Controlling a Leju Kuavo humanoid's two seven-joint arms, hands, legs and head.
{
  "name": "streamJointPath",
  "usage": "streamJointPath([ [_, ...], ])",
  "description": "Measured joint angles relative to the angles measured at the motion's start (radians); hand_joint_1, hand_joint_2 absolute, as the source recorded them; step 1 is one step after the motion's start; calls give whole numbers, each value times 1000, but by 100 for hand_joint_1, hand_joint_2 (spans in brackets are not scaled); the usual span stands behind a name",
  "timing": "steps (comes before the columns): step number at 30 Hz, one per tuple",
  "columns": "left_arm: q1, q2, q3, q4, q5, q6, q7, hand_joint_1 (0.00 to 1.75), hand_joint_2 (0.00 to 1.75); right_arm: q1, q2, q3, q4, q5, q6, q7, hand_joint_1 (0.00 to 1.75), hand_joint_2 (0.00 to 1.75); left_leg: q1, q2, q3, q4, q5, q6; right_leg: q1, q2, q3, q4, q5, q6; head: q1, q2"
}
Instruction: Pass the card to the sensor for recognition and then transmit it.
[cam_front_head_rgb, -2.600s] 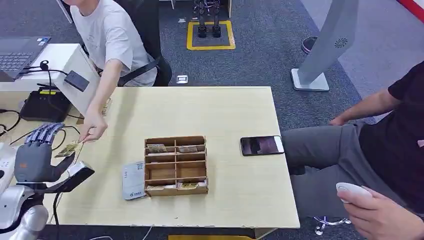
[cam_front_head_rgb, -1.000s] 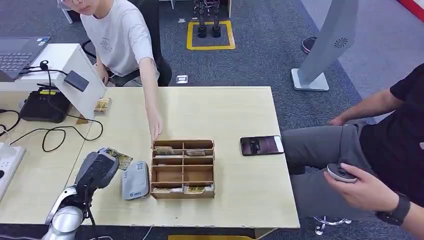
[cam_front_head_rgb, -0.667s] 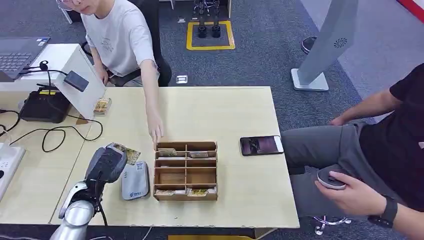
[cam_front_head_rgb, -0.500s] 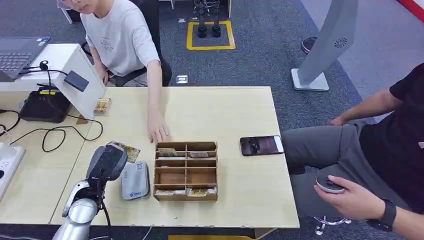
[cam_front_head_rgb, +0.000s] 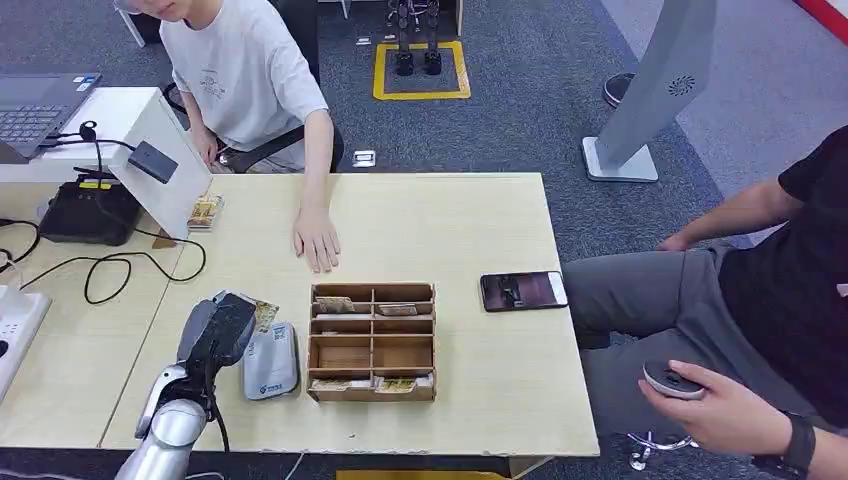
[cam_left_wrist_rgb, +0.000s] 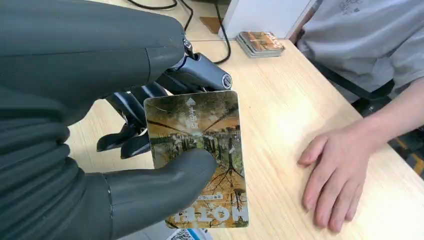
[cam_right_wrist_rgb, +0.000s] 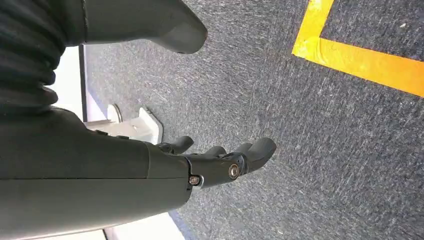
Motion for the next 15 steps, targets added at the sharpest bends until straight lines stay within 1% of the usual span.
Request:
streamJointPath([
  [9, 0, 7, 0, 20, -2, -3, -4, 175, 175, 1, 0, -6, 0, 0, 0, -3, 0, 175, 0, 0, 0, 0, 0, 0, 0, 0, 0, 0, 0, 0, 0, 0],
  [10, 0, 22, 2, 15, 31, -45, -12, 175, 175, 1, 0, -7, 0, -2, 1, -6, 0, 175, 0, 0, 0, 0, 0, 0, 0, 0, 0, 0, 0, 0, 0, 0],
  [15, 10, 55, 18, -23, 56, -110, -11, 175, 175, 5, 0, -8, 0, -3, 4, -6, 0, 175, 0, 0, 0, 0, 0, 0, 0, 0, 0, 0, 0, 0, 0, 0],
])
